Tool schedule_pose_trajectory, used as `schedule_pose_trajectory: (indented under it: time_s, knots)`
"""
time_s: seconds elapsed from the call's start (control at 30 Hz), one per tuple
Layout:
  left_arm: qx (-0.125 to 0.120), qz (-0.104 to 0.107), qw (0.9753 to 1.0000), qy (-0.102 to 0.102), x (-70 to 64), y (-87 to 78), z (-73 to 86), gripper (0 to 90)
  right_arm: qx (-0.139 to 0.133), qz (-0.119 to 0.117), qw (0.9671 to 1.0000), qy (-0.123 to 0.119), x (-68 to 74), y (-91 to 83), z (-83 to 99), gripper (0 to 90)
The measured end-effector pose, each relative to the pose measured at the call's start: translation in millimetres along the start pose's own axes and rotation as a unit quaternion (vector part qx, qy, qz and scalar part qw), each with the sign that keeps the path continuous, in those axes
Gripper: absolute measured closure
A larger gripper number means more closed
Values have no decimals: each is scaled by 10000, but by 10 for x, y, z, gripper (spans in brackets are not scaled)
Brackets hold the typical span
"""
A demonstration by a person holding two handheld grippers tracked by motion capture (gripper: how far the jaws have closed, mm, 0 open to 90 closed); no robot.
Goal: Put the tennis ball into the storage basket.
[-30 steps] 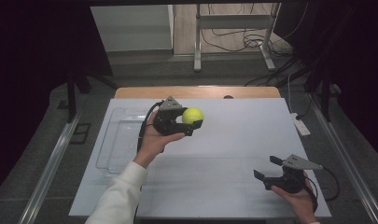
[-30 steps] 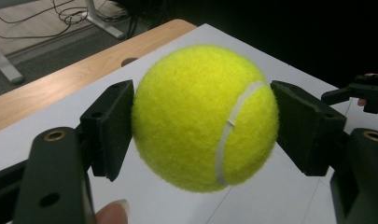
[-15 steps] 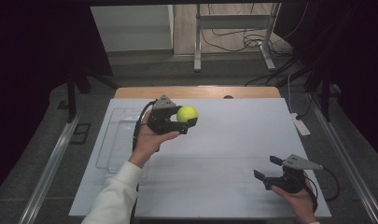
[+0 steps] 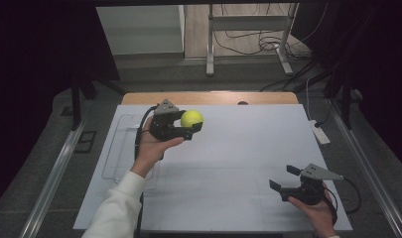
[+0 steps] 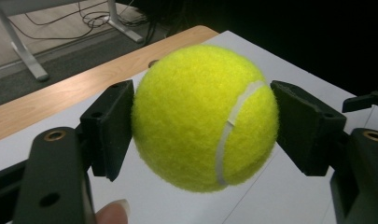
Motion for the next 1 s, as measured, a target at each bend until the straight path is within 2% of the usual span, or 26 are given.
schedule_pose_trajectory:
  time_s: [0.4, 1.0]
  knots:
    - [-73, -210, 9997, -142, 161, -132, 44, 266, 1, -2, 10000, -7, 16, 7, -5, 92]
    - [-155, -404, 9988, -239, 309, -239, 24, 265, -34, 15, 10000, 18, 19, 10, -19, 93]
Point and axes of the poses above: each handheld gripper's, and its own axes: y roughly forward along the jaws, z roughly out of its underside, x roughly to its left, the point moved 6 cm from there along y, roughly forward along the jaws, and after that the axes turned 11 degrees about z, right-handed, at the moved point
